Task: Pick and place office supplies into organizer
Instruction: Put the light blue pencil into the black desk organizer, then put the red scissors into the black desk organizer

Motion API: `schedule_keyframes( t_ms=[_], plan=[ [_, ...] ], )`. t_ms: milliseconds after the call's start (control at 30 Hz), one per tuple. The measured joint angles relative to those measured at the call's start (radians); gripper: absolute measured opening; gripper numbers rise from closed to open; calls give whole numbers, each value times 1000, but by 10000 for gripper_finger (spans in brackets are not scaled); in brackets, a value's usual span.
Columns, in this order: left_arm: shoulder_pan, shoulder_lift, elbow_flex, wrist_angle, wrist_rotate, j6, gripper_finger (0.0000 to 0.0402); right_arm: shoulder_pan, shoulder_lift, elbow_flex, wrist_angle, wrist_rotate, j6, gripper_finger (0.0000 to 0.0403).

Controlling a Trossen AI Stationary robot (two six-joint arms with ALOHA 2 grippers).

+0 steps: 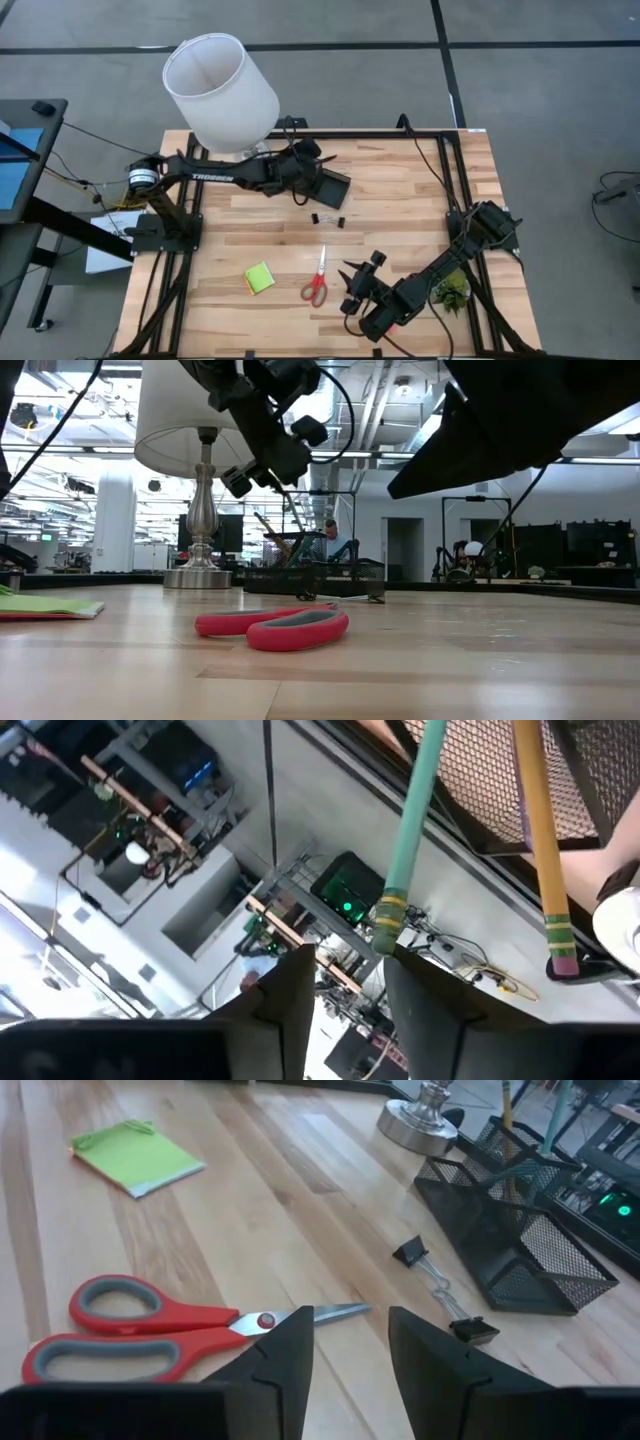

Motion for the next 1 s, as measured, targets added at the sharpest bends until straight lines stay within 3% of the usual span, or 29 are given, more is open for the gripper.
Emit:
schedule_keyframes(
  t_ms=[200,467,833,1000],
  plan=[
    [-25,0,0,7,-63,-68,120,1,0,0,0,-1,7,123],
    [-79,-16,0,168,-188,-108,122,2,-1,0,8,-10,10,123],
    [-191,-228,90,209,-199,-229,122,2,-48,0,-39,-58,16,122],
    [-241,-341,112,169,-197,-469,122,2,-106,0,-100,-57,18,122]
  ],
)
